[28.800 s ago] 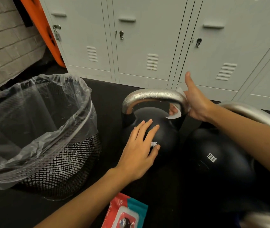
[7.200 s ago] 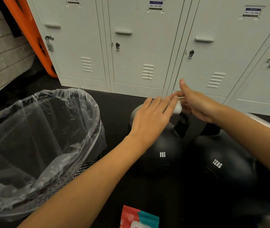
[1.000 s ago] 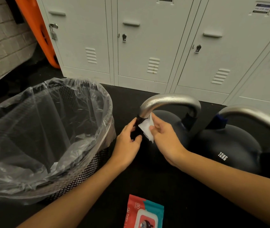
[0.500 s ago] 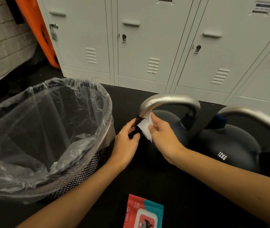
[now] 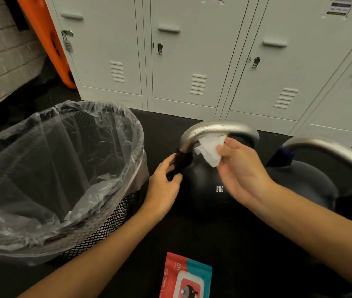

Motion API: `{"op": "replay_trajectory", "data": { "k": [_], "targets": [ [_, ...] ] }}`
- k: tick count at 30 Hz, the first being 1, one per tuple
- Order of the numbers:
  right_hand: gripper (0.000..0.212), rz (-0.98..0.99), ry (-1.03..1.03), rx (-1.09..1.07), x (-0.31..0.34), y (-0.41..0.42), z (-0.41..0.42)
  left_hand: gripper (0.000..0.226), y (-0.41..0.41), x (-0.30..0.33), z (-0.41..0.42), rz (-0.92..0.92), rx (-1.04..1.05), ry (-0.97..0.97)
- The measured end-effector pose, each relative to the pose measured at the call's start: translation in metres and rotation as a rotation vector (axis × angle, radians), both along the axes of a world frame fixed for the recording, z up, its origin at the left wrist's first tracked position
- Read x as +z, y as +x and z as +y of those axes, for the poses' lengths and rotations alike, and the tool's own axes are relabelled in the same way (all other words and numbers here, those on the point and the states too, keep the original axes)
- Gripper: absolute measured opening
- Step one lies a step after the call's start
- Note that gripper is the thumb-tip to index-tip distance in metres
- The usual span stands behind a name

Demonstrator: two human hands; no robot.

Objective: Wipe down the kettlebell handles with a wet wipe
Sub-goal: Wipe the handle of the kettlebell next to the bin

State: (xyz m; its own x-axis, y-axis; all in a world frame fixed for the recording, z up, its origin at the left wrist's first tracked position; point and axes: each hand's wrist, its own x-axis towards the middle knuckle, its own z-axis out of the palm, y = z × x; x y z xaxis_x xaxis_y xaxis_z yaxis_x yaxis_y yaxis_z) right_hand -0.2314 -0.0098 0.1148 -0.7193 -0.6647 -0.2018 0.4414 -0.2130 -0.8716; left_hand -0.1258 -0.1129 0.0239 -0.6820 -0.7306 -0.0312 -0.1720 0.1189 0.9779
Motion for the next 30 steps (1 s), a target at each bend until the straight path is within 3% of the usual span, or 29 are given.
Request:
{"op": "replay_trajectory", "data": {
  "k": [3, 6, 10, 16, 20, 24, 27, 30],
  "targets": [
    [0.025, -0.082, -0.027, -0.131, 0.002, -0.019, 0.007, 0.057, 0.0, 0.002, 0.001, -0.002, -0.001, -0.008],
    [0.034, -0.174, 0.012, -0.254, -0.001, -0.036, 0.016, 0.058, 0.0, 0.002, 0.002, -0.011, 0.002, -0.009],
    [0.04, -0.249, 0.013, -0.264, 0.001, -0.043, 0.016, 0.058, -0.001, 0.002, 0.002, -0.011, 0.004, -0.01],
    [0.029, 0.076, 0.212, -0.018, -0.001, 0.001, -0.014, 0.057, -0.002, 0.001, 0.004, -0.002, 0.022, -0.035],
    [0.044, 0.257, 0.318, 0.225, -0.007, 0.014, -0.005, 0.058, -0.002, 0.0, 0.003, -0.011, 0.018, -0.042],
    [0.044, 0.446, 0.362, 0.36, 0.006, -0.004, 0.024, 0.057, -0.003, 0.0, 0.003, -0.003, 0.017, -0.049],
    [0.043, 0.635, 0.404, 0.268, 0.021, -0.03, 0.046, 0.056, -0.003, 0.0, 0.003, 0.018, 0.025, -0.042],
    [0.041, 0.605, 0.332, 0.108, 0.038, -0.06, 0.061, 0.056, -0.004, -0.001, 0.004, 0.015, 0.025, -0.045]
  ]
}}
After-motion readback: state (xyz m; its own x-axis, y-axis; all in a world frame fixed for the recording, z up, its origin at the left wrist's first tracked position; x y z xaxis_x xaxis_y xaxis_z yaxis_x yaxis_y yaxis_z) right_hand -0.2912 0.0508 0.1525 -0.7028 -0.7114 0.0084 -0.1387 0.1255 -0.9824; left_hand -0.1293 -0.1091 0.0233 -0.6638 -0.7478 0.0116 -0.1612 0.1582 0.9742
